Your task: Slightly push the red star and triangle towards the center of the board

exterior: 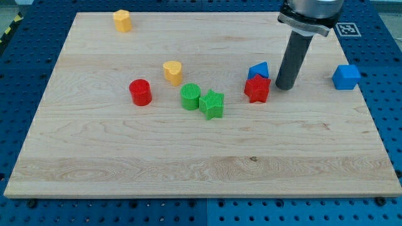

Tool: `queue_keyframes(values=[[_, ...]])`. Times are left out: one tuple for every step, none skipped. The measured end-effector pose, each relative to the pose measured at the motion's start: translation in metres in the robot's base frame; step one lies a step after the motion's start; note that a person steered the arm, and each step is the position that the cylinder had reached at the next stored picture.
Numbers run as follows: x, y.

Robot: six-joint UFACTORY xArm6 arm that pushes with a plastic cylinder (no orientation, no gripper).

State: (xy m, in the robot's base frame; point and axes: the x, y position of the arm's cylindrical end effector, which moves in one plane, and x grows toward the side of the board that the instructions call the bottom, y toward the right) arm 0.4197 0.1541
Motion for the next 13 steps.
queue_keyframes(values=[[-0.003, -0.003], [-0.024, -0.014], [-0.028, -0.024], [-0.009, -0.019], [0.004, -0.017], [0.004, -0.015], [0.0, -0.016], [-0.005, -0.028], [-0.005, -0.048], [-0.005, -0.058], [-0.005, -0.059], [-0.018, -0.058], [-0.02, -0.058]])
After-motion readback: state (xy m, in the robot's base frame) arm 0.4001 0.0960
